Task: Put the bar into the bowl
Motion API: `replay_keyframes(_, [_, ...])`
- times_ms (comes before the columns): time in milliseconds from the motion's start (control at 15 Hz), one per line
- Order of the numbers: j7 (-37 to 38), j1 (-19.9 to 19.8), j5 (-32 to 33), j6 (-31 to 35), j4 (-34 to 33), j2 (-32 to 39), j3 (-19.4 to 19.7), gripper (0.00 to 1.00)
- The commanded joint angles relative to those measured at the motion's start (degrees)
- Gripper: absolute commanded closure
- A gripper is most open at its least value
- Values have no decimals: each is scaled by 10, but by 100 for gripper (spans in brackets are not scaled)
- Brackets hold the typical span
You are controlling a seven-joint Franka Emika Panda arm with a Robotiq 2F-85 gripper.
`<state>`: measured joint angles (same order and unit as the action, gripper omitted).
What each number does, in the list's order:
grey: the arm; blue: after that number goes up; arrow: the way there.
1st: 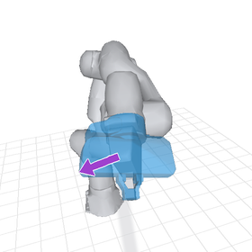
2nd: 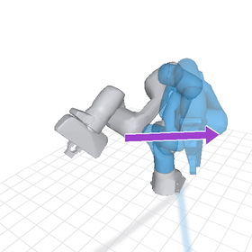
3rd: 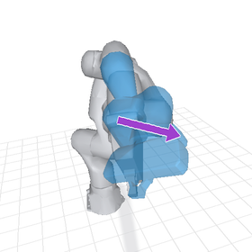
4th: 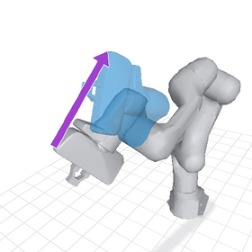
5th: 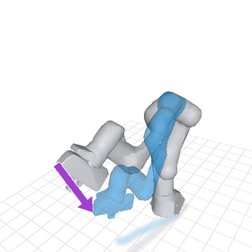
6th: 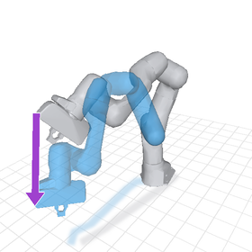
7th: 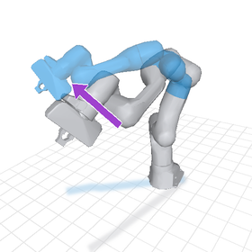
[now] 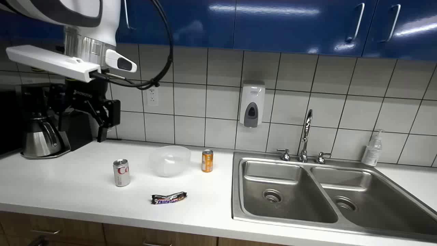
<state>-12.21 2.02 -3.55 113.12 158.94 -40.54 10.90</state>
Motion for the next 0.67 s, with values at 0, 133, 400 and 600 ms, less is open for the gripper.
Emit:
replay_keyframes(0, [-7, -12, -7, -2, -1, 2, -11, 0])
replay_keyframes(133, [-7, -12, -7, -1, -1, 2, -11, 0])
replay_keyframes(400, [-7, -12, -7, -1, -1, 2, -11, 0])
replay_keyframes(600, [-3, -12, -7, -2, -1, 6, -12, 0])
